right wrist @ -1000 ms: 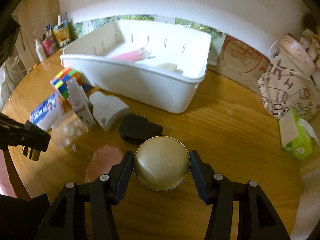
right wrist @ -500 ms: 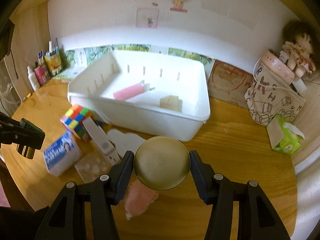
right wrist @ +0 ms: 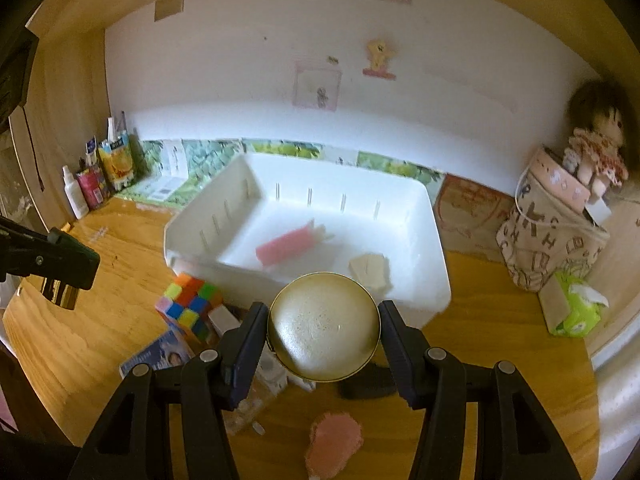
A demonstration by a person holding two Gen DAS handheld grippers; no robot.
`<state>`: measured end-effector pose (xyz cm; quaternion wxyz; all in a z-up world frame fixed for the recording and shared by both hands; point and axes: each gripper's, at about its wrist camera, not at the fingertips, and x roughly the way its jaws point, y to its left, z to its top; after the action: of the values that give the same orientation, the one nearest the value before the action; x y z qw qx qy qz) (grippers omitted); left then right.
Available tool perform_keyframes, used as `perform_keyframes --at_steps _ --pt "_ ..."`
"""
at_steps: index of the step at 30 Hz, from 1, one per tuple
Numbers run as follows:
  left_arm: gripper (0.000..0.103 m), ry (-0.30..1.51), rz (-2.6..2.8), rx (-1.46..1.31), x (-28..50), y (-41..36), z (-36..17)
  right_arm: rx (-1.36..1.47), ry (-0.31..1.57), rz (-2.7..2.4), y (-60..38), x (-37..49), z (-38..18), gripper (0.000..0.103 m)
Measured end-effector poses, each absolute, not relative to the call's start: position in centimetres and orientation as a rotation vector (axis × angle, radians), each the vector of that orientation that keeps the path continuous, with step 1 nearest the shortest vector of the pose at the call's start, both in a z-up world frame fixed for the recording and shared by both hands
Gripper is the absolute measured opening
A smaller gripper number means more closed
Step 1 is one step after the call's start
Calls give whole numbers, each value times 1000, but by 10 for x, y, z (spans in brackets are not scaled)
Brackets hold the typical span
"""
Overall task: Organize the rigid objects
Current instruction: 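Carry the jar and compact with both tools over the white bin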
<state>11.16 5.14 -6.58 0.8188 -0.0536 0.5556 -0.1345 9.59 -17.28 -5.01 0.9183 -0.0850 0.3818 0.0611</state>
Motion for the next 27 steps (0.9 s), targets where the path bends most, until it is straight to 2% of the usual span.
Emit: perform_keyframes --at_steps 15,27 --pt "46 1053 -313 -217 140 59 -58 -145 718 189 -170 134 -46 57" --pt "46 936 -370 -265 192 38 -69 -79 714 259 -184 176 -71 57"
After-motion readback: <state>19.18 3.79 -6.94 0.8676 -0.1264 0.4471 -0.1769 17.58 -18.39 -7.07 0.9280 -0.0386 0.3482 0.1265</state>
